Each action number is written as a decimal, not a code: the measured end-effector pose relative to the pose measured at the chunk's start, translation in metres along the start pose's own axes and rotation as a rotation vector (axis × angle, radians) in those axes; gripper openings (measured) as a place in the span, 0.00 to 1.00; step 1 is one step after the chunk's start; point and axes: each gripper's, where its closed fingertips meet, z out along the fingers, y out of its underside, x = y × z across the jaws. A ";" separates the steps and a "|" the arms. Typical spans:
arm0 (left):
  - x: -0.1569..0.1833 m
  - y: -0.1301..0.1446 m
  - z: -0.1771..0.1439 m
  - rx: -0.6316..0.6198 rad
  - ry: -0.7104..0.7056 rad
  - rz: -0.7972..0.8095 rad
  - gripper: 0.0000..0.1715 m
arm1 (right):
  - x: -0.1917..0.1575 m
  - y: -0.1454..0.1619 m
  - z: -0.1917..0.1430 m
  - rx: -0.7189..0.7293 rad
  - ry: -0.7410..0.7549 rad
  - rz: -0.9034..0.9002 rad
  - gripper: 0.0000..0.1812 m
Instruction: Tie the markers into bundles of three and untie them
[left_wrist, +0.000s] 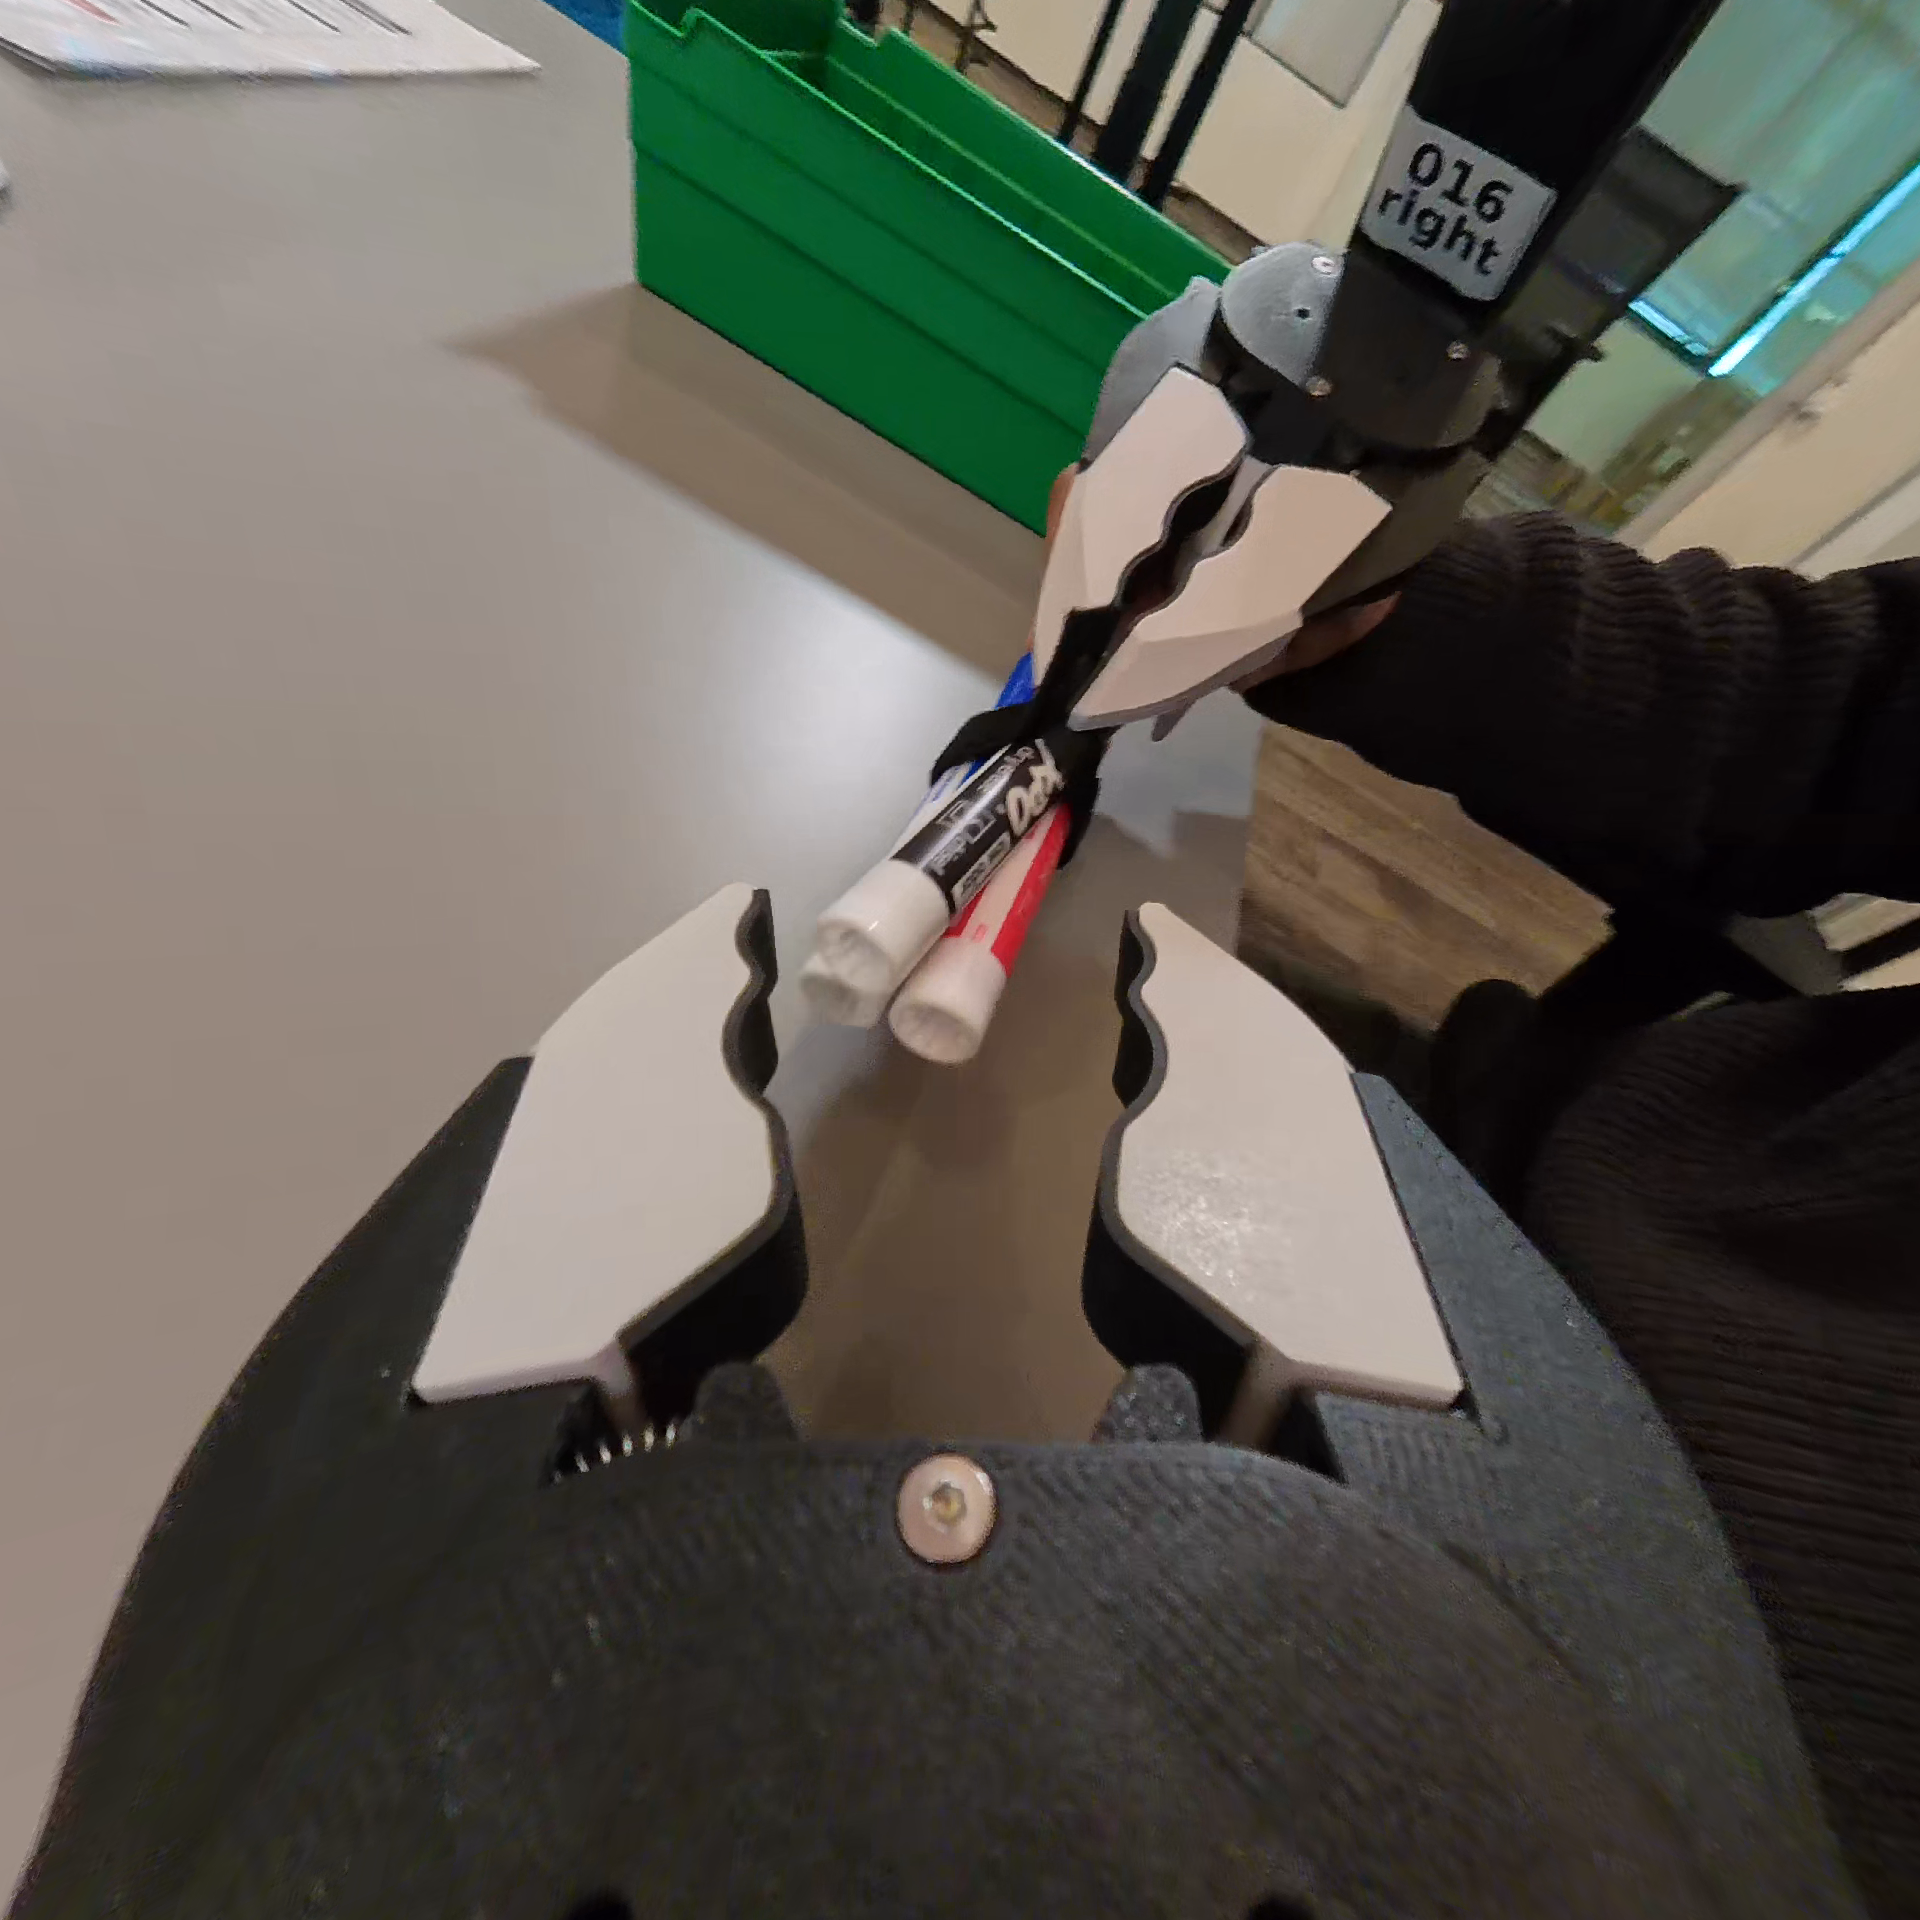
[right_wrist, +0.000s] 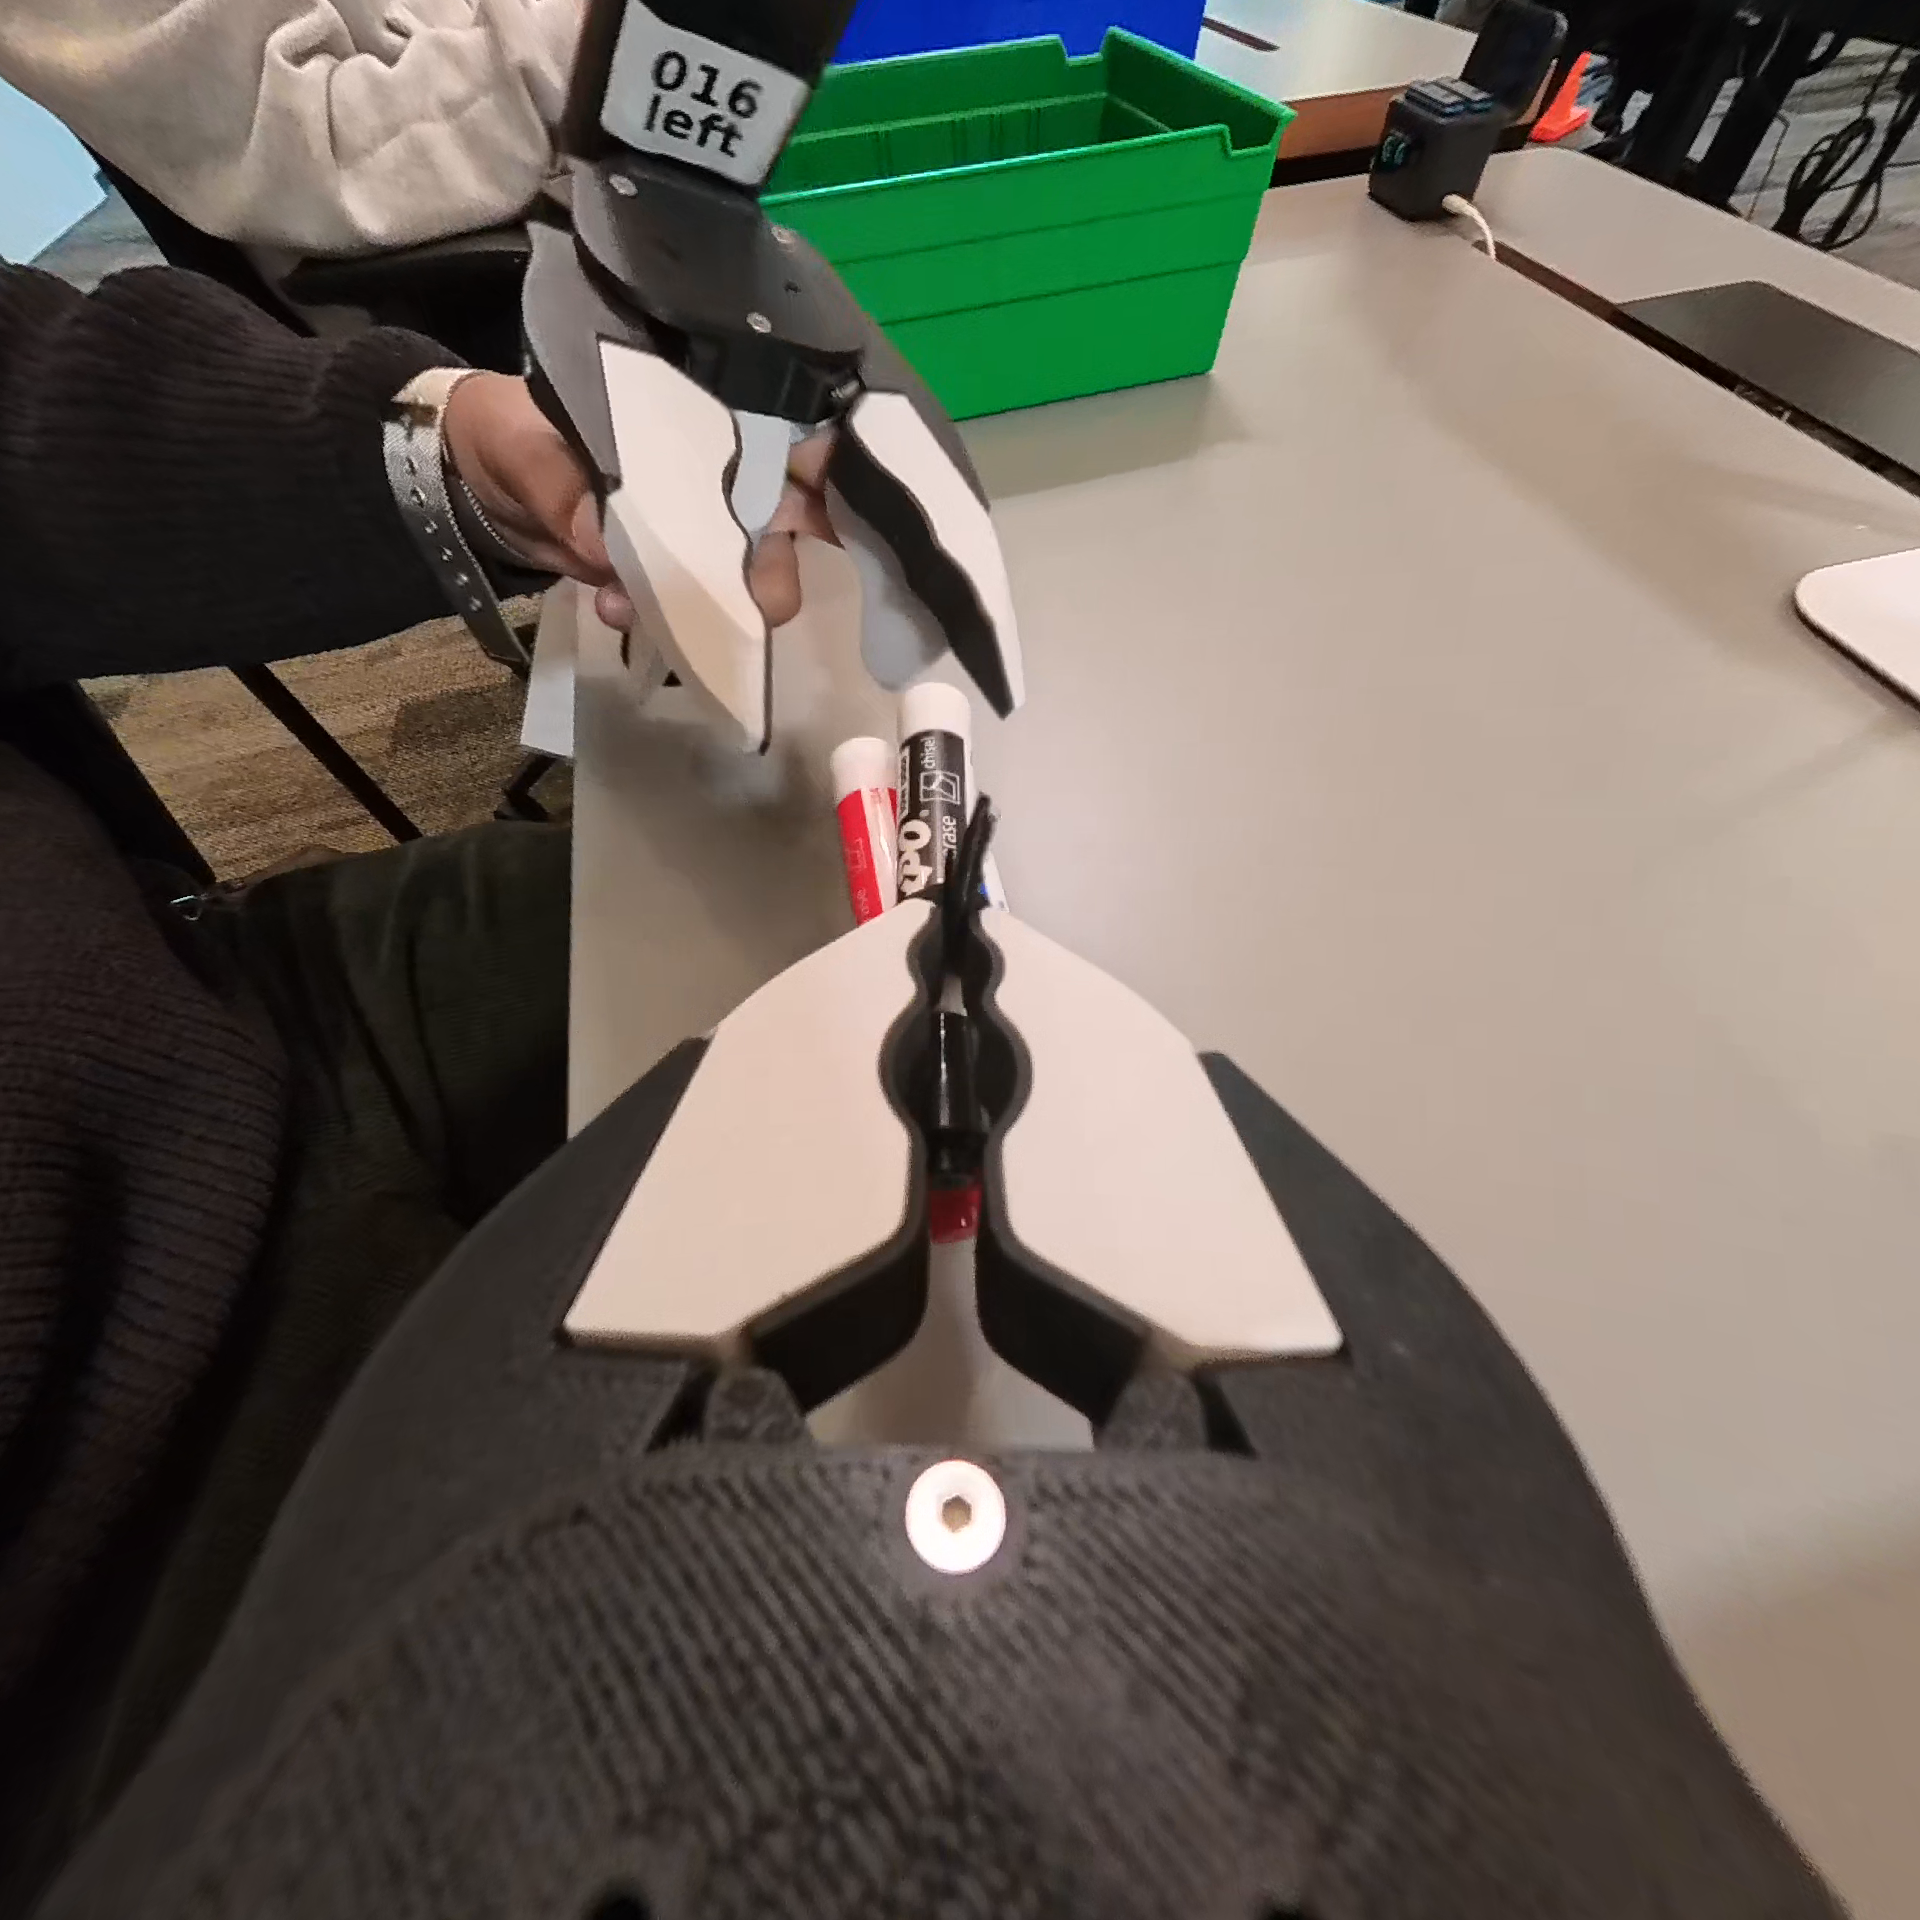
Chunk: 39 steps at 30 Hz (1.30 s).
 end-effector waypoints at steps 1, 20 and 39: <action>-0.004 -0.001 -0.002 0.006 -0.029 0.020 0.37 | 0.003 0.000 -0.001 0.002 0.009 0.011 0.02; -0.015 0.001 0.003 -0.028 -0.192 0.212 0.20 | 0.007 -0.003 -0.003 0.057 -0.011 0.164 0.02; -0.015 0.004 0.006 -0.045 -0.196 0.247 0.14 | 0.011 -0.001 -0.002 0.040 0.004 0.202 0.02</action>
